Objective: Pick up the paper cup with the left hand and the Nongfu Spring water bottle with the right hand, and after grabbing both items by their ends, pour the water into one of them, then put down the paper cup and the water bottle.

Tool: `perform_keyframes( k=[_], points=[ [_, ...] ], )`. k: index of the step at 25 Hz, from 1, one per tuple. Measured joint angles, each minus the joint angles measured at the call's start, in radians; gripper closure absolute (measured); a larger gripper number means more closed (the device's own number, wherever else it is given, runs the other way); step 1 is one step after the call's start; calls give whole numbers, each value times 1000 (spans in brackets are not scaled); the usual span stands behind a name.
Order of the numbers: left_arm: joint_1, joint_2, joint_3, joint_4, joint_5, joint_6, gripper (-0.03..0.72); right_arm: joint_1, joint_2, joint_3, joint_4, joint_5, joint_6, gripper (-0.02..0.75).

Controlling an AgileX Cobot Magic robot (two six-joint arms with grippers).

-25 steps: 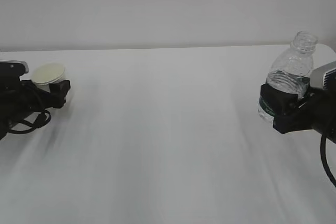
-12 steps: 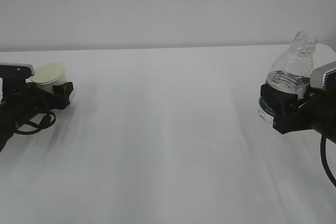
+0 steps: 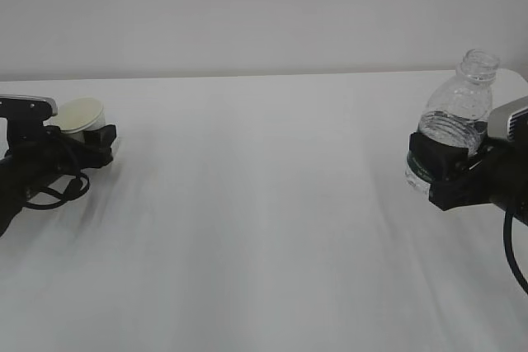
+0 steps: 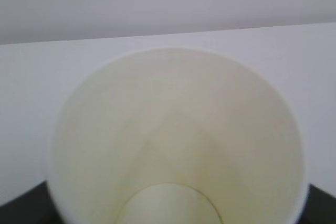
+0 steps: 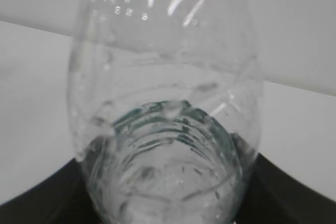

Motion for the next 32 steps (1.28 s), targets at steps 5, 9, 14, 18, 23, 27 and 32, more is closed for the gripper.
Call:
perform_keyframes(
  k=[5, 9, 14, 18, 23, 27, 32],
  points=[
    [0, 0, 0, 7, 0, -3, 192, 0, 0, 0, 0, 0, 0, 262],
    [0, 0, 0, 11, -2, -3, 219, 0, 0, 0, 0, 0, 0, 262],
    [0, -9, 19, 33, -8, -7, 223, 0, 0, 0, 0, 0, 0, 262],
    [0, -59, 80, 78, -14, -7, 225, 0, 0, 0, 0, 0, 0, 262],
    [0, -138, 147, 139, -36, -8, 225, 0, 0, 0, 0, 19, 0, 262],
    [0, -176, 181, 197, -43, -15, 225, 0, 0, 0, 0, 41, 0, 262],
    [0, -210, 217, 309, -63, -75, 225, 0, 0, 0, 0, 41, 0, 262]
  ],
)
